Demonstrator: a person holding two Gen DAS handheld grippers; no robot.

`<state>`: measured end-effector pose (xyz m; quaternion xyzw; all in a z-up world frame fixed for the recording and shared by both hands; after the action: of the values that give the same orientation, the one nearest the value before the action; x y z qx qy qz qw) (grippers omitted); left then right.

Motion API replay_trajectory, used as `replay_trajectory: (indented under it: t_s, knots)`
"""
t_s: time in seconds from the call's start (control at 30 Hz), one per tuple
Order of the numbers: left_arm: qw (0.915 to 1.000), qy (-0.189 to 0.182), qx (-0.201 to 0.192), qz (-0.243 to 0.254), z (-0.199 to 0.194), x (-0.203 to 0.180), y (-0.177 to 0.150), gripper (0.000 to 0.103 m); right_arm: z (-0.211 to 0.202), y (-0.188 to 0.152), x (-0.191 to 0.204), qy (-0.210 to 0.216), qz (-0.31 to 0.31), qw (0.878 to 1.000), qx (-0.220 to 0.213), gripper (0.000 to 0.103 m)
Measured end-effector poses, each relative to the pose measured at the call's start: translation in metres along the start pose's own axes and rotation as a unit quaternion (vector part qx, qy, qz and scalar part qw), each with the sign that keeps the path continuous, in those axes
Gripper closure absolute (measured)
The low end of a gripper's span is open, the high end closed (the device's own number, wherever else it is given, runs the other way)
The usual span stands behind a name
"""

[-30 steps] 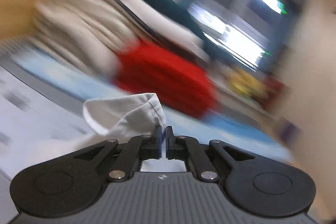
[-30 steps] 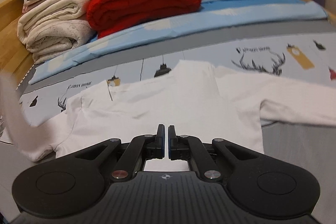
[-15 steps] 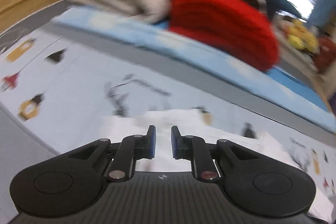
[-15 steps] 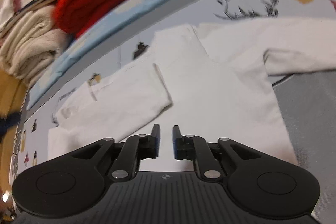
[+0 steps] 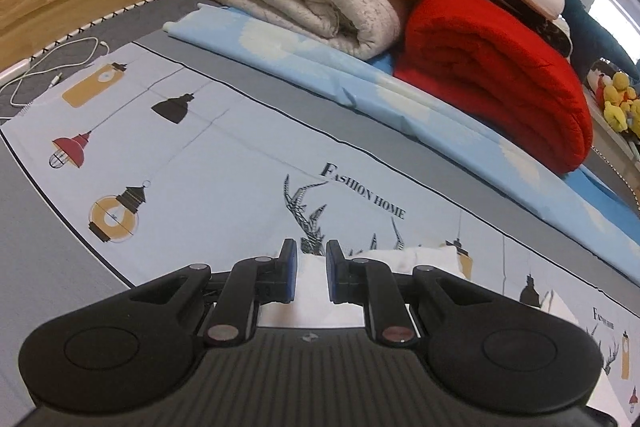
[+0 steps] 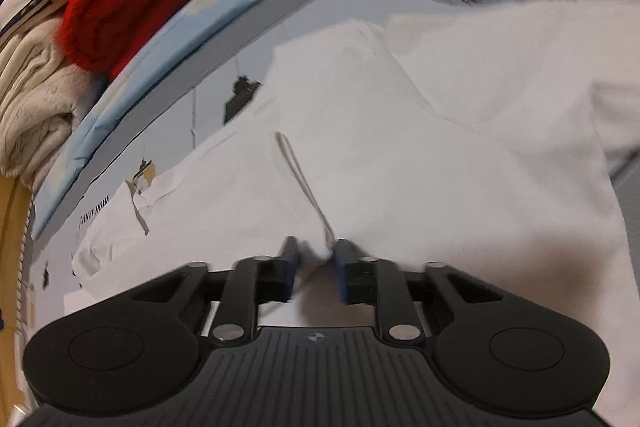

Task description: Fold small clothes

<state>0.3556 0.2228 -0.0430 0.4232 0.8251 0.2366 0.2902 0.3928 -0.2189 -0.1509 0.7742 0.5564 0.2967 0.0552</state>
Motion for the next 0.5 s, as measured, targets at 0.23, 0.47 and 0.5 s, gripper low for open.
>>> replay_trajectory:
  t_s: [0.23, 0.47, 0.5]
  knots:
    - [1.0000, -0.004, 0.000, 0.001, 0.004, 0.003, 0.001, 0.087, -0.098, 0.026, 0.023, 0.105, -0.085, 0.969, -0.204, 0.097]
    - [0.9978, -0.050, 0.042, -0.005, 0.030, -0.001, -0.016, 0.087, -0.081, 0.041, -0.077, -0.097, 0.003, 0.981, -0.167, 0.097]
    - [0.9956, -0.071, 0.060, -0.016, 0.038, -0.001, -0.020, 0.087, -0.080, 0.042, -0.085, -0.091, 0.008, 0.983, -0.160, 0.097]
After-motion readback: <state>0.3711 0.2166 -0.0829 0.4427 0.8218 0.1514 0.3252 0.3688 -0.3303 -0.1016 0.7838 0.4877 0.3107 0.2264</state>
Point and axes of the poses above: each gripper's, at about its wrist camera, not at the fingertips, and z roughly the way its jaws point, x to its left, y to its top, the point moved 2 cm from there along z, roughly the way its jaws point, and after that the axes turned 6 degrees about -y, right-handed, at the moved point
